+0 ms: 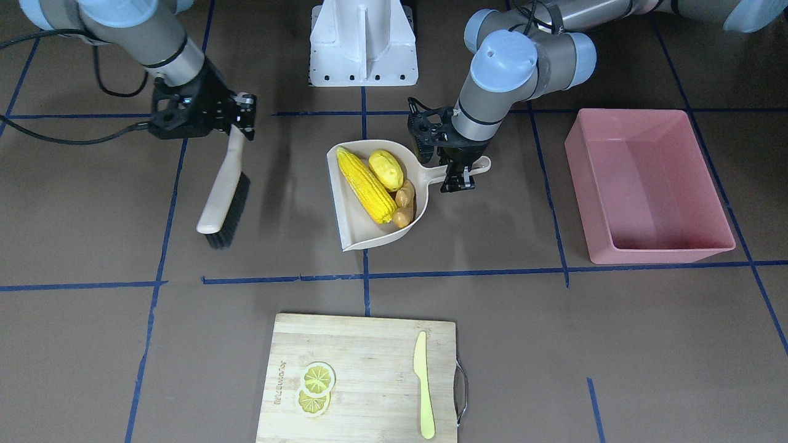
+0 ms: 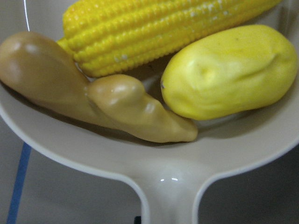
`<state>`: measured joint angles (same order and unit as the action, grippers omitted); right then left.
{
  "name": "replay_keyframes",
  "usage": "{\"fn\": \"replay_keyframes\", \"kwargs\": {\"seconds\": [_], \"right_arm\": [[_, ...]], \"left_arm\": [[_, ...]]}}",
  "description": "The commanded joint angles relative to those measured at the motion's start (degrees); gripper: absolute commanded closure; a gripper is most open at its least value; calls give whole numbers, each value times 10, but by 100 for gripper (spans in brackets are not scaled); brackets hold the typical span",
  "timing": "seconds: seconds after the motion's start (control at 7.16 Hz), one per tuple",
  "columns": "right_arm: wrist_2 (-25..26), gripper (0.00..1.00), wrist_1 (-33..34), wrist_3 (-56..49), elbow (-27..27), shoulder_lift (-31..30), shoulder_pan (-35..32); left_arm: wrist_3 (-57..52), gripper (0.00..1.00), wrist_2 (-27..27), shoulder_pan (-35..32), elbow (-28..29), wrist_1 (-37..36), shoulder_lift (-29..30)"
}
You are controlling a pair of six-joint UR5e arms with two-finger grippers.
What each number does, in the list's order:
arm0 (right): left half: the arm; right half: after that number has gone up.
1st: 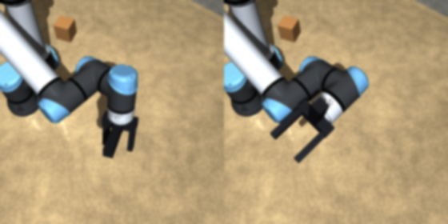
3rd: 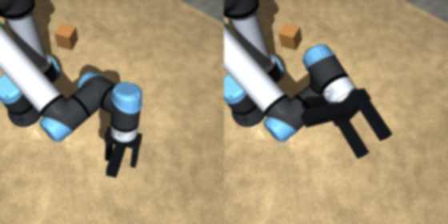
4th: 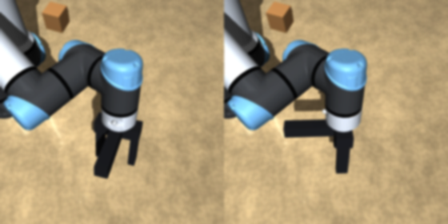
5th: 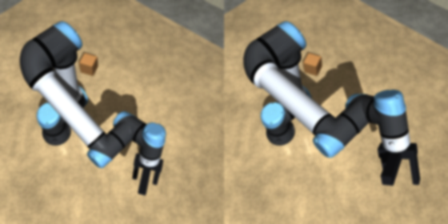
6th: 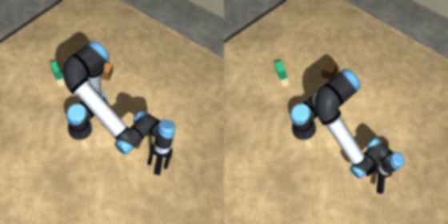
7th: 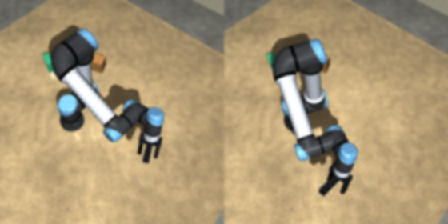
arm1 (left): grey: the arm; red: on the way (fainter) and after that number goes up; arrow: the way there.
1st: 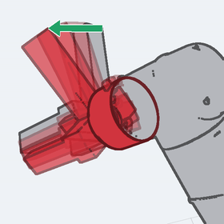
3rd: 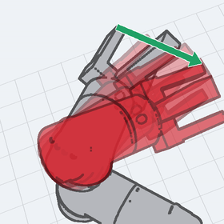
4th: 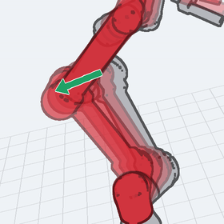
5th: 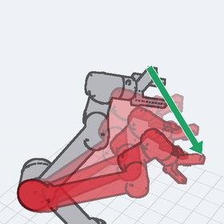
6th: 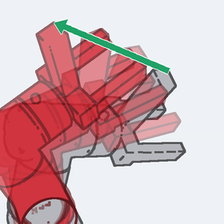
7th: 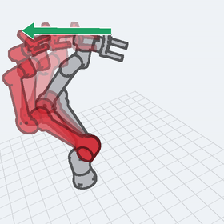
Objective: Sweep and dump trash into bin
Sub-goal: 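Lift the dustpan toward the pink bin with the left gripper while the right withdraws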
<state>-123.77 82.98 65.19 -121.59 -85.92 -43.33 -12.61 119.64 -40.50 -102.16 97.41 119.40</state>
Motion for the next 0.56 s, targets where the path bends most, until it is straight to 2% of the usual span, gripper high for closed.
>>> {"fn": "replay_keyframes", "kwargs": {"seconds": [0.0, 0.14, 0.42], "right_arm": [[-62, 100, -3, -150, -17, -133, -92], [-76, 100, -5, -211, -13, -190, -128], [-73, 100, -4, -335, 22, -248, -177]], "left_arm": [[-2, 81, 69, -75, -33, 0, -37], [-2, 81, 71, -101, -49, -1, -55], [-3, 81, 71, -150, -96, -1, -122]]}}
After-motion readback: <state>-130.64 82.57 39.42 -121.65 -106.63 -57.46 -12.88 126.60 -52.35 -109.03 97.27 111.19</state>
